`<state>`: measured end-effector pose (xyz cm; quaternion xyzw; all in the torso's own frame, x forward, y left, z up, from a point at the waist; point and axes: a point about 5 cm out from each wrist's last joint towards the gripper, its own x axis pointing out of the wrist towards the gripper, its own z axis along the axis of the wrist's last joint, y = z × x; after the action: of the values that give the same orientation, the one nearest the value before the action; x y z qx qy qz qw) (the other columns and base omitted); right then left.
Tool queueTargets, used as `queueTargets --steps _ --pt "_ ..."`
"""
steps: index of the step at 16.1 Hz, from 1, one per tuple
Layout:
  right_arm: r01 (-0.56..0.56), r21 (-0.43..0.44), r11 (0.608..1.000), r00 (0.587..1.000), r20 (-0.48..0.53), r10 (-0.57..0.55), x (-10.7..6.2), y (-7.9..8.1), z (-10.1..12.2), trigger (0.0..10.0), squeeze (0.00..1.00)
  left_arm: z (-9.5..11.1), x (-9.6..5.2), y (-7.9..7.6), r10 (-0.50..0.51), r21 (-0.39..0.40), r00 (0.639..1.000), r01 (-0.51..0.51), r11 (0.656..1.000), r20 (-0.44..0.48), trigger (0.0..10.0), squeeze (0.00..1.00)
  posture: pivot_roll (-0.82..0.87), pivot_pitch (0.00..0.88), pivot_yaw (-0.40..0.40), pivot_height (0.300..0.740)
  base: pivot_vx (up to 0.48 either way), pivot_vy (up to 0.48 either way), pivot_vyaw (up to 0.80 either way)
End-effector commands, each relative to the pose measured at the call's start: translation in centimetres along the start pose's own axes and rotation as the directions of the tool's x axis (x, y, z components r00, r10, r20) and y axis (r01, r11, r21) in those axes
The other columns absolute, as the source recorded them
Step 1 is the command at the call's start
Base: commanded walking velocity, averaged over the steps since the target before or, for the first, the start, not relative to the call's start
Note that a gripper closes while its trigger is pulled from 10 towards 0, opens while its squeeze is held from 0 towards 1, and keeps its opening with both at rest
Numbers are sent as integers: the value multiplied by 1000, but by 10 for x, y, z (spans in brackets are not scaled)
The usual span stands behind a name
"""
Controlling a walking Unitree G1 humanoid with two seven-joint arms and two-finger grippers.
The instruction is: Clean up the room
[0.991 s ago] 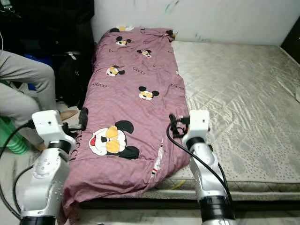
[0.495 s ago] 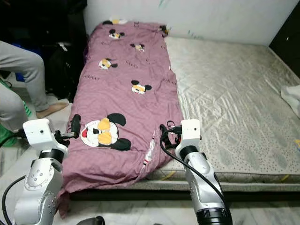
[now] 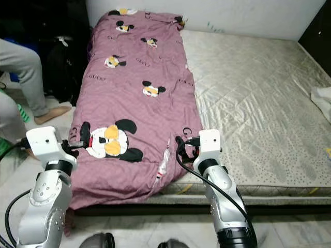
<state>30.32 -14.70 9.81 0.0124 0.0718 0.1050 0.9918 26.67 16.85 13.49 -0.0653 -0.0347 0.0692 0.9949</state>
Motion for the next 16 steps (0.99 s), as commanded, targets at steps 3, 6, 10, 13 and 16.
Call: queueTargets --steps 3,6,10,13,16 --pt "-2 -11 1000 1000 4 2 0 -1 3 10000 0 3 1 -1 9 3 1000 -9 1000 14 10000 0 -34 170 -112 620 0 0 0" --pt "-2 -15 1000 1000 8 2 2 -1 4 10000 0 5 6 -2 17 10 999 -17 1000 27 10000 0 -36 166 -112 615 0 0 0" --pt "-30 -38 999 999 12 31 5 0 6 10000 0 7 6 1 27 15 999 -28 999 45 10000 0 -39 164 -123 615 0 0 0" --pt "-64 -57 996 997 28 66 7 6 10 10000 0 11 6 -4 -5 -1 998 5 1000 65 10000 0 -36 161 -126 615 0 0 0" --pt "-89 -68 994 995 37 91 8 11 11 10000 0 11 6 -4 -6 -4 998 6 1000 68 10000 0 -31 155 -126 615 80 0 423"
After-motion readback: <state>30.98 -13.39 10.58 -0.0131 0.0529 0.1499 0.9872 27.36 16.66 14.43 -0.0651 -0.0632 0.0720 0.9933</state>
